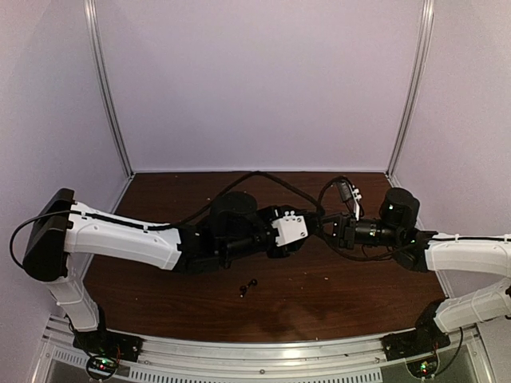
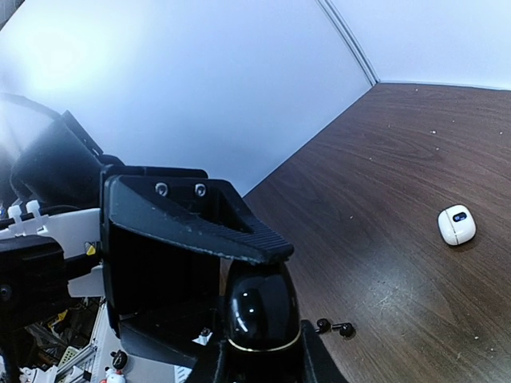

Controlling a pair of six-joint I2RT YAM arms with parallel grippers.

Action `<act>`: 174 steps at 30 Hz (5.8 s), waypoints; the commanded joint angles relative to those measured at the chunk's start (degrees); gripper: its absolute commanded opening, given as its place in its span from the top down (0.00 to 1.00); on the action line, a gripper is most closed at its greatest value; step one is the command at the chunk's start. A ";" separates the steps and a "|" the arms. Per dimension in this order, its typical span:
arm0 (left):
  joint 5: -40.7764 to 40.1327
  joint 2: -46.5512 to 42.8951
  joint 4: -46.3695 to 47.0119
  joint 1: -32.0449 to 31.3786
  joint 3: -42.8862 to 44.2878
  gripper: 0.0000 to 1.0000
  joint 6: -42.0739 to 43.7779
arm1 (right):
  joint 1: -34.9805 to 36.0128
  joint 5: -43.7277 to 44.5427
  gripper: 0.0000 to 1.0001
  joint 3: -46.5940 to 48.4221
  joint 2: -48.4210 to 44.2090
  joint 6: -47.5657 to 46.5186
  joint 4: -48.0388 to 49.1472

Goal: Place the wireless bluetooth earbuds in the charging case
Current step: Pass from the left arm to the right, then pass from the right arm to the left, then pass from the left arm to the right, then open the charging case.

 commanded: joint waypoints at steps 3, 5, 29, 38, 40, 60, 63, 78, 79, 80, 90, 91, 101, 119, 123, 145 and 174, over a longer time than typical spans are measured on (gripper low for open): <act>-2.35 -3.37 5.49 -0.36 -1.18 0.54 -1.39 | 0.42 -1.55 0.87 1.63 -0.67 -0.66 2.22; -2.65 -4.04 5.52 -0.37 -1.93 0.46 -1.40 | 0.38 -1.88 0.89 1.95 -0.79 -0.99 1.87; 35.32 -23.06 -9.44 8.54 -9.24 0.25 -27.16 | 7.40 -3.25 0.96 9.10 -3.69 -28.45 -13.67; 42.27 -19.11 -14.38 8.70 -5.24 0.53 -29.33 | 13.25 3.59 0.97 13.27 -3.33 -35.81 -21.67; 42.08 -18.93 -14.76 8.70 -5.18 0.54 -29.34 | 13.71 4.20 0.97 13.60 -3.33 -36.09 -22.22; 37.98 -16.43 -16.05 8.68 -3.54 0.70 -30.58 | 14.97 5.92 0.97 13.92 -3.57 -36.56 -22.45; 38.07 -16.38 -16.16 8.68 -3.34 0.77 -30.66 | 14.92 6.25 0.97 14.01 -3.66 -36.61 -22.32; 38.84 -19.19 -12.63 8.70 -4.85 0.93 -31.76 | 15.04 5.58 0.61 13.02 -2.95 -37.10 -21.88; 38.94 -19.17 -12.66 8.68 -4.81 0.93 -31.72 | 15.04 5.53 0.61 13.06 -2.90 -37.10 -21.73; 39.10 -19.15 -12.65 8.68 -4.80 0.93 -31.74 | 15.07 5.52 0.61 13.05 -2.93 -37.03 -21.58; 39.45 -18.46 -11.73 8.68 -4.89 0.94 -32.24 | 15.31 4.34 0.63 13.60 -2.76 -36.57 -20.52; 39.43 -18.32 -11.78 8.68 -4.85 0.94 -32.29 | 15.38 4.30 0.63 13.65 -2.72 -36.57 -20.60; 39.34 -17.61 -12.31 8.68 -4.54 0.94 -32.25 | 15.67 4.81 0.68 13.75 -3.06 -36.06 -20.39; 38.07 -17.03 -13.53 8.68 -3.75 0.92 -32.52 | 16.28 5.25 0.81 13.67 -2.83 -35.26 -19.55; 36.23 -17.65 -13.55 8.72 -3.83 0.78 -32.60 | 16.36 5.96 0.89 13.32 -2.96 -34.91 -19.21; 30.30 -21.19 -11.50 10.51 -5.67 0.65 -35.31 | 17.49 6.36 0.98 12.96 -2.80 -36.03 -20.15; 23.98 -26.30 -16.84 12.41 -13.12 0.45 -36.46 | 17.63 10.65 1.00 8.61 -6.58 -33.87 -16.78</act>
